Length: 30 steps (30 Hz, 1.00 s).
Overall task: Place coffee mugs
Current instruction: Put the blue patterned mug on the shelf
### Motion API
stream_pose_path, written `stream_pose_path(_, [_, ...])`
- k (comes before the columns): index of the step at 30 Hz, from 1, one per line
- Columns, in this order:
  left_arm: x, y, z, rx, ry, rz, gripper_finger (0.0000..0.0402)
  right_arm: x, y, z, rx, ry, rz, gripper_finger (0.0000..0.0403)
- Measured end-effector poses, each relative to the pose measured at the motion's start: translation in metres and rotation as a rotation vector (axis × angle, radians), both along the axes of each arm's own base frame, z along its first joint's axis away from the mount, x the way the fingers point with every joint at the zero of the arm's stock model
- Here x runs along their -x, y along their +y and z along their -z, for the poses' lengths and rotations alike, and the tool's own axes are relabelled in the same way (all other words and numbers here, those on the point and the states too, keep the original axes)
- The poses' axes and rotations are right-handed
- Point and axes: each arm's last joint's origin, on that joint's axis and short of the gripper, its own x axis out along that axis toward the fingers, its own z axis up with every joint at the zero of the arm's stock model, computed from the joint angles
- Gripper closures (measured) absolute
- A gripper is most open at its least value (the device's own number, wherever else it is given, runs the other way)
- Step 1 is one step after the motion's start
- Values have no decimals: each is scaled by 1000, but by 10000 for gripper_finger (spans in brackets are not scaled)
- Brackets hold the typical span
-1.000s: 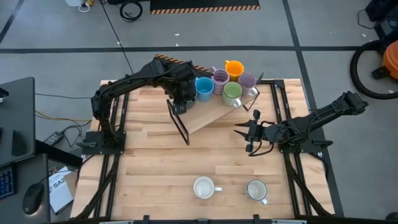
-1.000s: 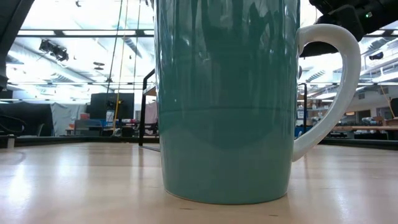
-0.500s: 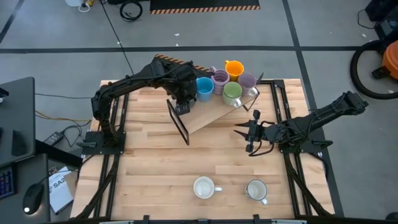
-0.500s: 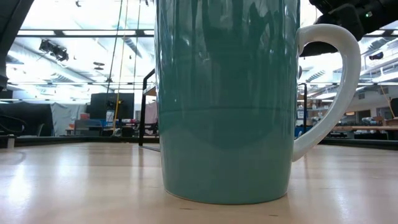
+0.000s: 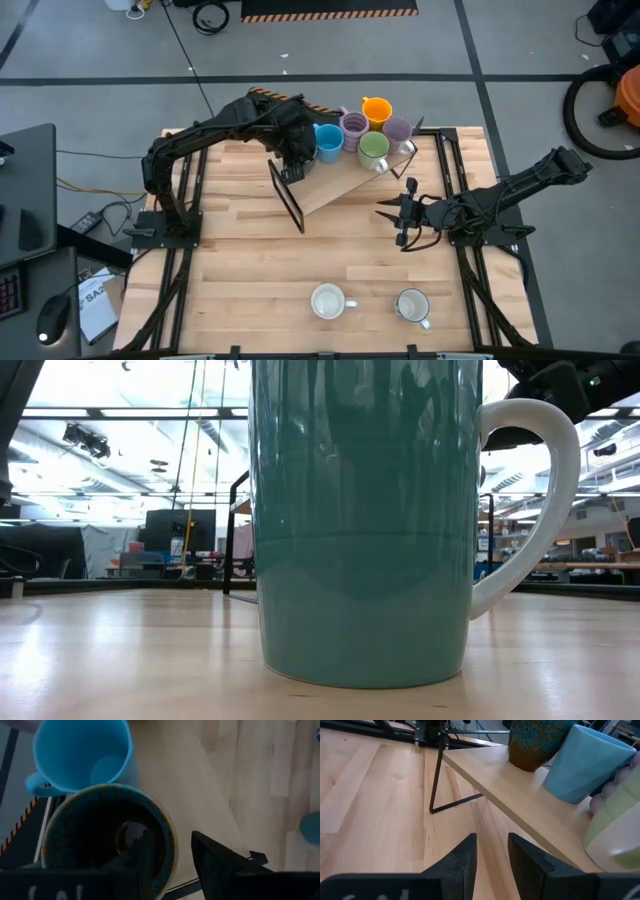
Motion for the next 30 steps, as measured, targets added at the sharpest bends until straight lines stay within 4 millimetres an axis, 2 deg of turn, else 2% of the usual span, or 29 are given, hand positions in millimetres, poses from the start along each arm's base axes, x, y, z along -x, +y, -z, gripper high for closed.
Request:
stream_pose_path(7, [2,-14,-15,-105,-71,68,265,0,0,0,-11,-1,2,286])
stream_pose_path(10, [-2,-35,-22,-119,-130,216,265,0,1,0,-28,-3,-11,286])
stream_pose_path(15, [-12,-77,-21,1,-189,425,265,0,1,0,-65,-11,-13,286])
stream_pose_path(21, [-25,-133,-4,26,-149,551,265,1,1,3,-72,18,-11,286])
stream_pose_path(30, [-20,-211,43,-134,-16,814,265,2,0,5,-63,37,4,286])
